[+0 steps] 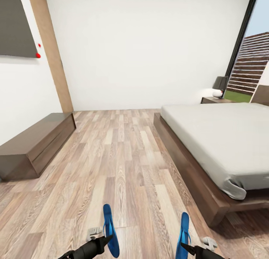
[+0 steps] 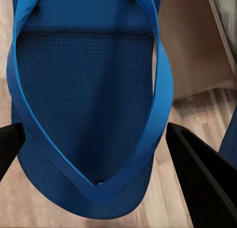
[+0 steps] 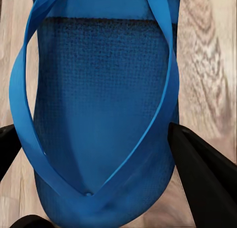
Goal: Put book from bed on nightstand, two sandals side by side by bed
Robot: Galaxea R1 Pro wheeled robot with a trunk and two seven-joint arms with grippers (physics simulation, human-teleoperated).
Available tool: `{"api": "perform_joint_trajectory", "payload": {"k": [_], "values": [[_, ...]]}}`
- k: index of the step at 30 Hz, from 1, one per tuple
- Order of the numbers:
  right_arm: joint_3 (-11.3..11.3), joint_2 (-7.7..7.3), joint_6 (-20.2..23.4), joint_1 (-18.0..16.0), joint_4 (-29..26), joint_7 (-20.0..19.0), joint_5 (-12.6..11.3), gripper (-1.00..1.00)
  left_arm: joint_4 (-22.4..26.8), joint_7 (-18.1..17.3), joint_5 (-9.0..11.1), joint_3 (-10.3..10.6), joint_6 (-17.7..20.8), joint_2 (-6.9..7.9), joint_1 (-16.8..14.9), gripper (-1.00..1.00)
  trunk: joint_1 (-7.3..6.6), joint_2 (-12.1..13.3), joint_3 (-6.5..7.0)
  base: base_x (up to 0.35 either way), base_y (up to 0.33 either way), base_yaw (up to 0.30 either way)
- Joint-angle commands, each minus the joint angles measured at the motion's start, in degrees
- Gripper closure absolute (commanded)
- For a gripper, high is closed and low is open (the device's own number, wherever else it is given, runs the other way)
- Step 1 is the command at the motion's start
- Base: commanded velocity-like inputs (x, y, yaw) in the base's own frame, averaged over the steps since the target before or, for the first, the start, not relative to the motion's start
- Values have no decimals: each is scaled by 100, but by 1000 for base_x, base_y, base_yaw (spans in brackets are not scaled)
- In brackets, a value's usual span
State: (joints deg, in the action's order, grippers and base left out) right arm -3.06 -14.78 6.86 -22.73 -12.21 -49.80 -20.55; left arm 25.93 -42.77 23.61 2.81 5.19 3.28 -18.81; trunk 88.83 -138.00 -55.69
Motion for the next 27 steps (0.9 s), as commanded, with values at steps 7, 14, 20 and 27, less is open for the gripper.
{"api": "perform_joint_trajectory", "payload": {"k": [7, 14, 20, 27], "values": [[-36, 2, 61, -4, -1, -27, -20, 100, 9, -4, 64, 27, 52, 6, 0, 100, -1, -2, -5, 0, 0, -300], [-36, 2, 61, -4, -1, -29, -20, 100, 9, -4, 64, 27, 52, 8, 0, 100, -1, -2, -5, 0, 0, -300], [-36, 2, 61, -4, -1, -26, -20, 100, 9, -4, 64, 19, 52, 7, 0, 100, -1, -2, -5, 0, 0, -300], [-36, 2, 61, -4, -1, -26, -26, 100, 9, -4, 64, 25, 52, 6, 0, 100, -1, -2, -5, 0, 0, -300]]}}
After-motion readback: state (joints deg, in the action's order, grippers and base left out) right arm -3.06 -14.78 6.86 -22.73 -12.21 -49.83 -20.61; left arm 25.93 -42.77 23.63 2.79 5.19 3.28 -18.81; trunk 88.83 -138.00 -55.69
